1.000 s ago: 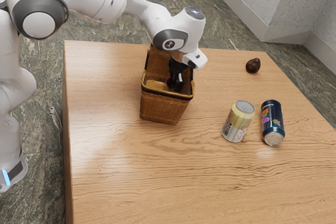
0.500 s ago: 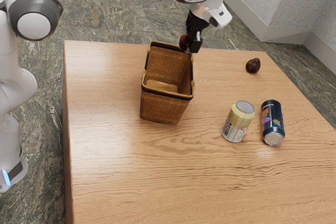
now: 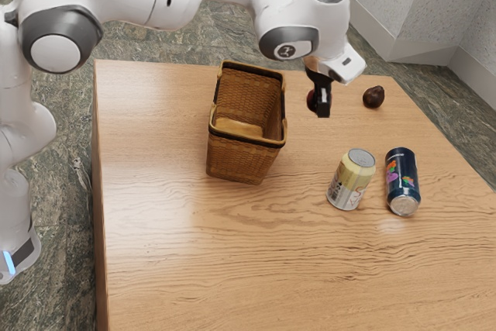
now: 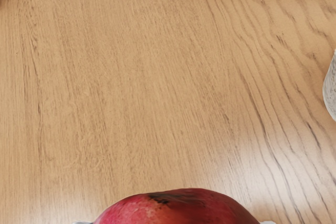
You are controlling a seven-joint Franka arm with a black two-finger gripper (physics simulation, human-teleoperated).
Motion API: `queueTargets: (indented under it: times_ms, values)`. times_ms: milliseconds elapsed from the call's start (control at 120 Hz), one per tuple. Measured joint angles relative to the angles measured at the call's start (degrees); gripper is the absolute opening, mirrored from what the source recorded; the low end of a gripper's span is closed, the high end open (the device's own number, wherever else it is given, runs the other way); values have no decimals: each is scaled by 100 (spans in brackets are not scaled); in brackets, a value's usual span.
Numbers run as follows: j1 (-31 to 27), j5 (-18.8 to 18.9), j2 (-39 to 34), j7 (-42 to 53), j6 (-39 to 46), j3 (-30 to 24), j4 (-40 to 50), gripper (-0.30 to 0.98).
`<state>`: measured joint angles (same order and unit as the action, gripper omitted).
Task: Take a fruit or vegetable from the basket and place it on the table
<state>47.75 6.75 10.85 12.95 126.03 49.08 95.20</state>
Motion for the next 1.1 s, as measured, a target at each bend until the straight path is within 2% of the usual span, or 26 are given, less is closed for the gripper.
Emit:
queueTargets:
  times_ms: [75, 142, 300, 383, 433, 642, 742, 867, 892, 925, 975, 1017, 1100]
  values:
    - [-40, -228, 144, 9, 677, -102, 121, 34]
    - [-310, -383, 297, 18, 1308, -250, 357, 36]
    - [-2334, -508, 722, 63, 2482, -2074, 417, 35]
    - [-3095, -447, 902, 90, 2903, -2892, 190, 34]
    - [-3380, -400, 1004, 108, 3082, -3200, 67, 35]
    - [-3626, -324, 1318, 174, 3421, -3426, 3, 33]
    - [-3706, -416, 1363, 159, 3335, -3526, 7, 50]
    - [-3735, -461, 1382, 123, 3238, -3547, -33, 60]
    - [-3739, -399, 1404, 119, 3118, -3542, -265, 62]
    - [-3750, -248, 1513, 114, 2635, -3597, -1060, 63]
    - [-3787, -77, 1690, 104, 1437, -3817, -2599, 64]
    - [-3745, 11, 1712, 90, 307, -3928, -3526, 65]
    - [-3415, 199, 1343, -33, -1751, -3709, -4303, 66]
